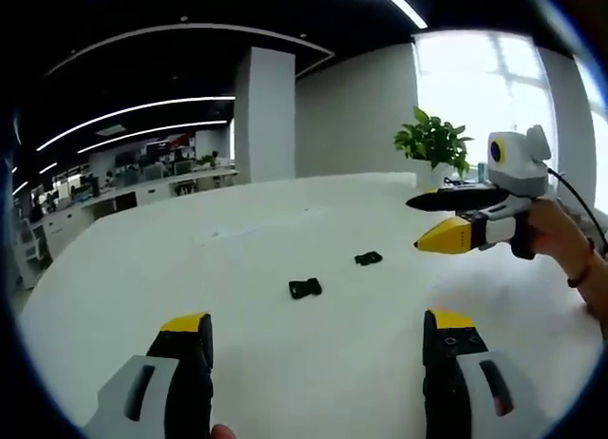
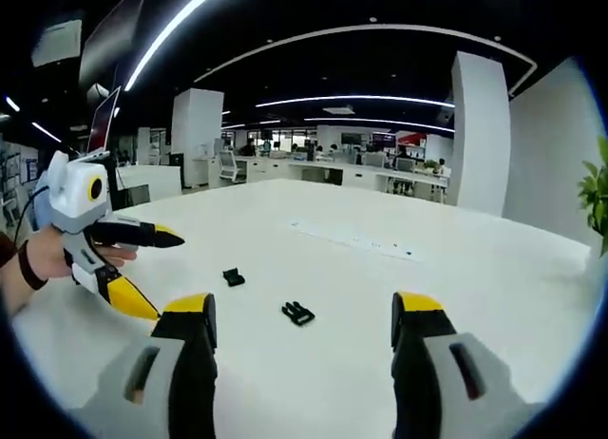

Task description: Snap the two parts of the plastic buckle together until the buckle closes and remains connected.

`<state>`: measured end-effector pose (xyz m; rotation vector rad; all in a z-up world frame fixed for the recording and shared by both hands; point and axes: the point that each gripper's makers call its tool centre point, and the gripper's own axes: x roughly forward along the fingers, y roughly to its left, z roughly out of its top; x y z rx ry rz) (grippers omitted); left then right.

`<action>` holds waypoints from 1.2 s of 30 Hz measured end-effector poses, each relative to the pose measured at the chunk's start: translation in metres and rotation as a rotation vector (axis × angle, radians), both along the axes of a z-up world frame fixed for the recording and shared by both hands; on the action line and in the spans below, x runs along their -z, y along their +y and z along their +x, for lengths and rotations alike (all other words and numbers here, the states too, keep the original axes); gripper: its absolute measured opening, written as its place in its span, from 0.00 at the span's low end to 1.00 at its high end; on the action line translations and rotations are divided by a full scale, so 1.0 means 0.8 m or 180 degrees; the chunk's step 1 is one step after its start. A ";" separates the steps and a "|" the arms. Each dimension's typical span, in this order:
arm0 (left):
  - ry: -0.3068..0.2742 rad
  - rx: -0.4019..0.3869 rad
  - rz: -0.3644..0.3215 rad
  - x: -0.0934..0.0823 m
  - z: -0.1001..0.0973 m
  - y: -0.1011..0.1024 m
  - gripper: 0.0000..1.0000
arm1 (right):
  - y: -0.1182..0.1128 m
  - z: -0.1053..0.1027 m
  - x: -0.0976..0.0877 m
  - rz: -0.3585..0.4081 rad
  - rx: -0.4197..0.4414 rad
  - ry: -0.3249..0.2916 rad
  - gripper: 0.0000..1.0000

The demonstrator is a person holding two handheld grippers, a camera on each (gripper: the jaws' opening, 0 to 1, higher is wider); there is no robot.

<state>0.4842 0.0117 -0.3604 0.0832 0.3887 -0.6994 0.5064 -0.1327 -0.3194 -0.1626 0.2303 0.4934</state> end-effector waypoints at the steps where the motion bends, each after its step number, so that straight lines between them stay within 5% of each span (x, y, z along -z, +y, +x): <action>1: 0.0008 -0.0004 0.0004 0.001 0.001 0.001 0.93 | -0.001 0.000 0.002 -0.0010 0.0003 0.0013 0.75; 15: 0.0060 -0.0002 0.0058 0.008 0.001 0.002 0.93 | -0.002 -0.005 0.032 -0.0213 0.0015 0.0228 0.75; 36: 0.0080 -0.0013 0.0067 0.013 0.004 0.002 0.93 | 0.002 -0.017 0.039 -0.0327 0.0011 0.0235 0.73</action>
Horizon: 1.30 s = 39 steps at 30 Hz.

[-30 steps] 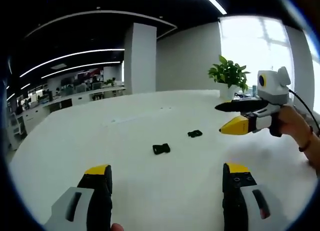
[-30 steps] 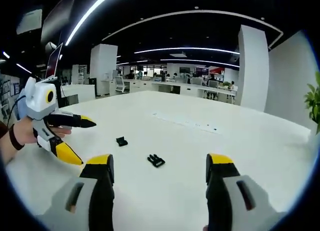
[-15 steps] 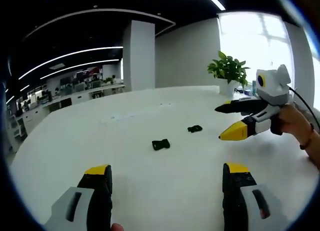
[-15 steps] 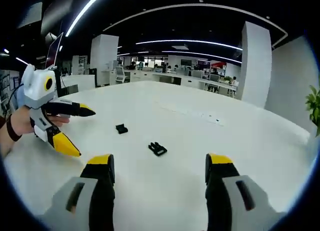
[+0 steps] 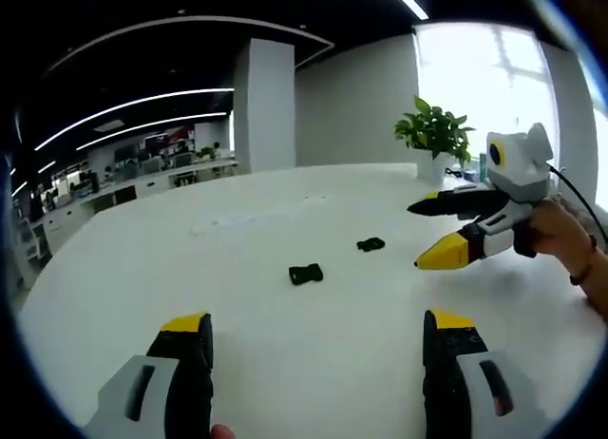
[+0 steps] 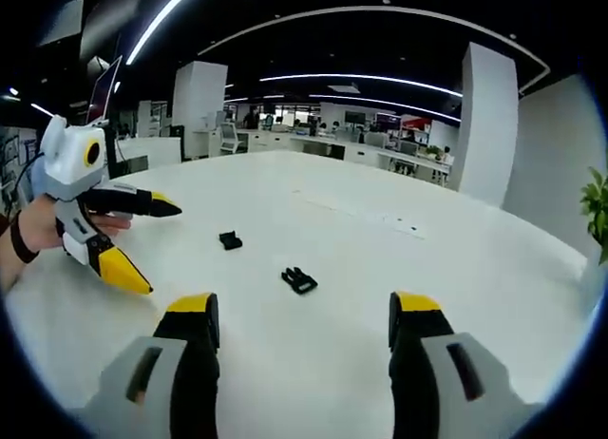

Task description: Snap the two parts of the plastic buckle together until the buckle closes and remains connected.

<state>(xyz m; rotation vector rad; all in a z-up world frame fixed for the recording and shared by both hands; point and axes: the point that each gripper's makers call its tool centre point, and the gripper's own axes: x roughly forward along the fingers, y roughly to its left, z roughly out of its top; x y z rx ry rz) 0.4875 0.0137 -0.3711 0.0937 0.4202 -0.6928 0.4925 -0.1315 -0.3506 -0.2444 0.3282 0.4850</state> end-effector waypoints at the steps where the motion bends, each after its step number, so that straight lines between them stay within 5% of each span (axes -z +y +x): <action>1: 0.0006 -0.0009 -0.0005 0.000 0.000 0.001 0.93 | 0.000 -0.001 0.000 0.0006 0.0000 -0.0006 0.73; 11: -0.0027 0.0023 -0.0063 0.000 -0.011 -0.006 0.92 | 0.001 0.011 0.000 0.0042 -0.0019 -0.0014 0.73; 20: -0.0007 0.0023 -0.0147 0.003 0.007 -0.007 0.91 | 0.002 0.025 0.002 0.0082 -0.0004 -0.0027 0.72; 39: 0.0063 0.0012 0.0033 0.011 0.029 -0.013 0.90 | 0.012 0.038 0.014 0.0010 -0.0049 0.0081 0.72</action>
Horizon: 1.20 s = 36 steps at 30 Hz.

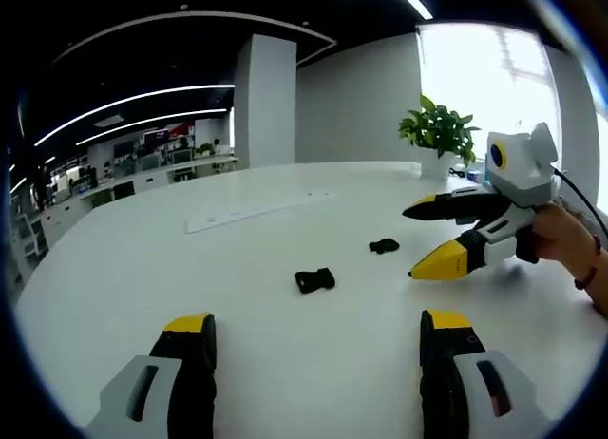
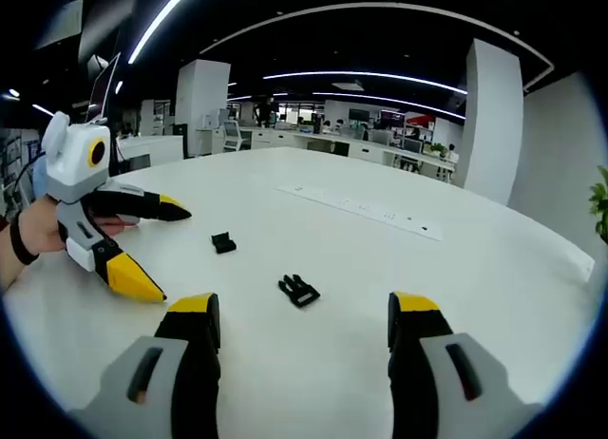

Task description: Snap the two parts of the plastic buckle together until the buckle closes and remains connected.

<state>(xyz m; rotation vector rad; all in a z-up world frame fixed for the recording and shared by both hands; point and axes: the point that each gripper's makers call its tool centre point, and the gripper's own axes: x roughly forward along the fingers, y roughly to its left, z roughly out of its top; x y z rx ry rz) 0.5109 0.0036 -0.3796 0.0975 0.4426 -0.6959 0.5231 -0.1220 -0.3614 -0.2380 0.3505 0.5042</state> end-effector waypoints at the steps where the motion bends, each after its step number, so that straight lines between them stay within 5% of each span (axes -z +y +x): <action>1: -0.0014 0.0010 0.0004 0.000 -0.002 -0.001 0.90 | 0.001 -0.001 0.000 0.0007 -0.0011 -0.0003 0.72; 16: -0.0073 0.0013 0.0004 0.001 -0.031 -0.009 0.88 | 0.002 0.010 -0.001 -0.0058 -0.0021 0.0092 0.71; 21: -0.0067 0.0017 0.0000 0.002 -0.023 -0.012 0.88 | 0.008 0.013 0.002 -0.0053 -0.0049 0.0128 0.71; 27: -0.0078 0.0050 -0.0041 0.002 -0.015 -0.018 0.86 | 0.013 0.015 0.011 0.0259 -0.0052 0.0194 0.71; 36: -0.0093 0.0110 -0.0068 0.001 -0.011 -0.021 0.89 | 0.018 0.016 0.008 0.0237 -0.0053 0.0148 0.73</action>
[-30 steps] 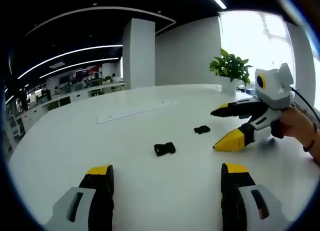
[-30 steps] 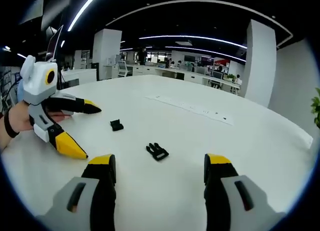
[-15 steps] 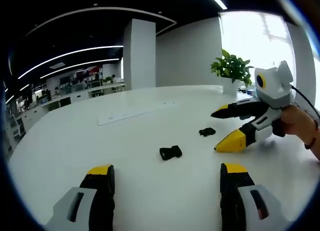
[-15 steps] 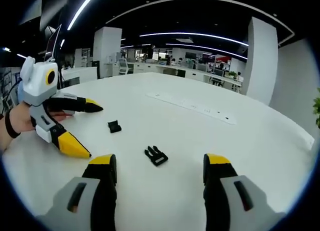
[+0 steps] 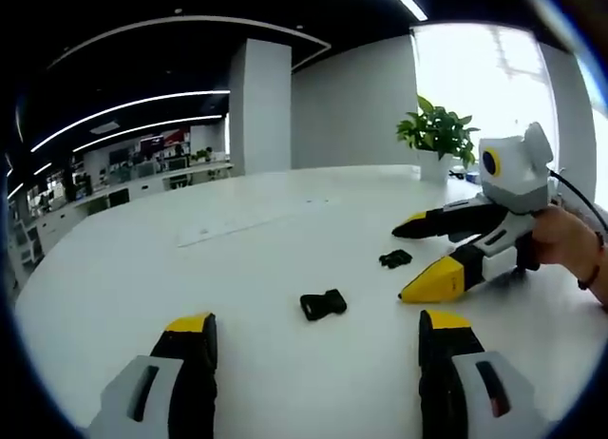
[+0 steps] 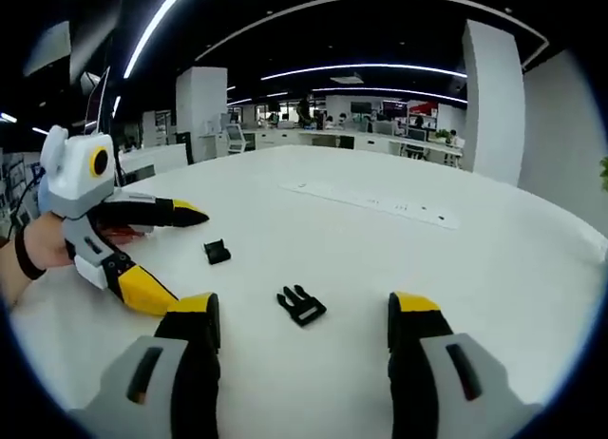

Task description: Snap the two parts of the plastic buckle together until the buckle closes and remains connected.

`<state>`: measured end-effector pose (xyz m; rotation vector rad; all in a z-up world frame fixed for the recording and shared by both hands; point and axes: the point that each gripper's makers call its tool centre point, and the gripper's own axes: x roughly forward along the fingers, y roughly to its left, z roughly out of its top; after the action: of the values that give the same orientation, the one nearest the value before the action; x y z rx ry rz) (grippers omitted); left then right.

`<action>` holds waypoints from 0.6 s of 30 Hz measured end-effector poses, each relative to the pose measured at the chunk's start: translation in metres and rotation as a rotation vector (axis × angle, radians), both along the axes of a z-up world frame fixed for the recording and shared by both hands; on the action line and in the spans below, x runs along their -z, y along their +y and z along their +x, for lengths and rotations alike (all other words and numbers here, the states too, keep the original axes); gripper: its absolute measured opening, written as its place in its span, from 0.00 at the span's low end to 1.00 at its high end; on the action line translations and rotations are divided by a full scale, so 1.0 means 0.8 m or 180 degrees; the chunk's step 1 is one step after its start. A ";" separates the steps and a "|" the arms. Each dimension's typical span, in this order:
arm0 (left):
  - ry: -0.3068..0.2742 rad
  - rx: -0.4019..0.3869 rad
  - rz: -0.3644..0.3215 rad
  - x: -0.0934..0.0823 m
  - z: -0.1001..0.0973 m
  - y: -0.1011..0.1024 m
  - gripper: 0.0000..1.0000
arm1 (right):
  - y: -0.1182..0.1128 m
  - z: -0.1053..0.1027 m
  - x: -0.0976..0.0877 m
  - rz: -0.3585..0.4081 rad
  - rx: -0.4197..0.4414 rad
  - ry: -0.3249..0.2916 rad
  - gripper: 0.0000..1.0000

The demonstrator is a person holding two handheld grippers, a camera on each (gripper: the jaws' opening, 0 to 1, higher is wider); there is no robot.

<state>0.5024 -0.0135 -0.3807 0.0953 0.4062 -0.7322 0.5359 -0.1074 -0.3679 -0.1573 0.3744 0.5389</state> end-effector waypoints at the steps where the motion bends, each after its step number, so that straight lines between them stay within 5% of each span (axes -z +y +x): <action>1: 0.0005 0.0005 -0.0002 -0.001 0.005 0.001 0.89 | 0.001 0.000 0.000 0.0003 0.0001 -0.0001 0.72; 18: -0.0045 0.0049 -0.0057 -0.005 0.036 0.002 0.88 | 0.002 0.014 0.001 0.0030 -0.0012 -0.0030 0.73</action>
<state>0.5315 -0.0118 -0.3767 0.0867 0.3857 -0.7499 0.5472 -0.1061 -0.3688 -0.1516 0.3623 0.5436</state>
